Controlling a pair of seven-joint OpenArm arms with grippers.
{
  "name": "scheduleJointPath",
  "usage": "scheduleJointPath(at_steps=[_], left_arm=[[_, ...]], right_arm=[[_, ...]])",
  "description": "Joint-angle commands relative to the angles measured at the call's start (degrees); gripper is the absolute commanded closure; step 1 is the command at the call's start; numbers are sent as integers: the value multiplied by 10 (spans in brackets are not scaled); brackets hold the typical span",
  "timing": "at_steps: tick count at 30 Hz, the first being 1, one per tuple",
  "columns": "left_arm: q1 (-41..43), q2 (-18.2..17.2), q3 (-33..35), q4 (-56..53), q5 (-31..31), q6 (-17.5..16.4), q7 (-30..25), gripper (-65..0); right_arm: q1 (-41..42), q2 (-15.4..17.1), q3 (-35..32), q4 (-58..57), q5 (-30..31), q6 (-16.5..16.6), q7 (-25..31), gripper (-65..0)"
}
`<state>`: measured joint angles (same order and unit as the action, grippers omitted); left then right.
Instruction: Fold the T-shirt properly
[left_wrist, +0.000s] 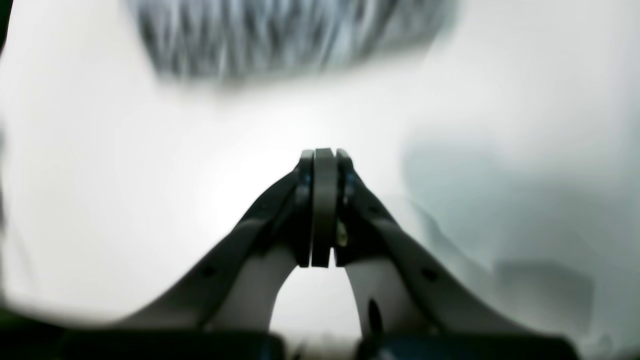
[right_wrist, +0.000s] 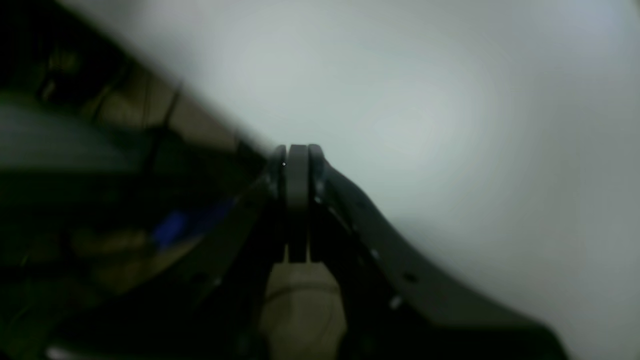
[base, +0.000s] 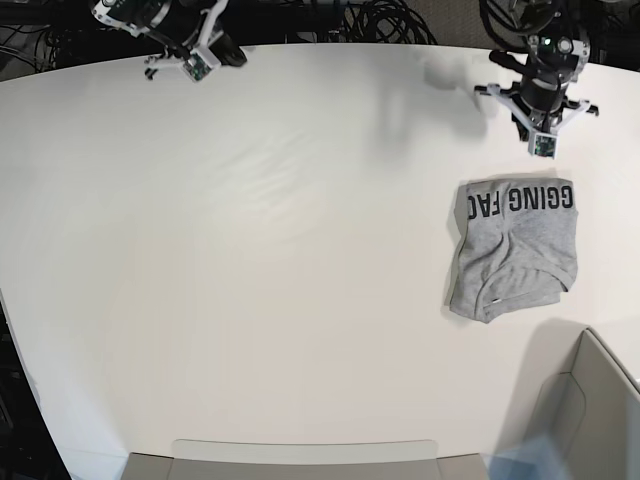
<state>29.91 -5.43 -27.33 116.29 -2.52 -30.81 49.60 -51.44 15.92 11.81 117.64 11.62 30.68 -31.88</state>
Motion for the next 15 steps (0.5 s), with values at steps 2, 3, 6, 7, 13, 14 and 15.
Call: scheduleJointPath(at_steps=[2, 3, 6, 7, 13, 14, 15], left_arm=[[51, -2, -18, 11, -2, 2, -8, 0], [80, -2, -23, 11, -2, 2, -8, 0], [147, -2, -27, 11, -2, 2, 0, 0], [160, -2, -27, 10, -2, 2, 15, 0], [173, -5, -24, -32, -2, 2, 72, 0], [173, -5, -21, -50, -2, 2, 67, 0], [170, -5, -14, -70, -2, 2, 65, 0]], right_arm=[[-59, 14, 26, 10, 8, 0, 12, 0], [-86, 16, 39, 10, 8, 0, 12, 0], [-148, 17, 77, 8, 8, 0, 11, 0], [-159, 17, 86, 6, 8, 0, 11, 0], [-153, 28, 92, -56, 8, 0, 11, 0], [-138, 33, 79, -82, 8, 0, 11, 0], [-123, 36, 66, -111, 8, 0, 12, 0]])
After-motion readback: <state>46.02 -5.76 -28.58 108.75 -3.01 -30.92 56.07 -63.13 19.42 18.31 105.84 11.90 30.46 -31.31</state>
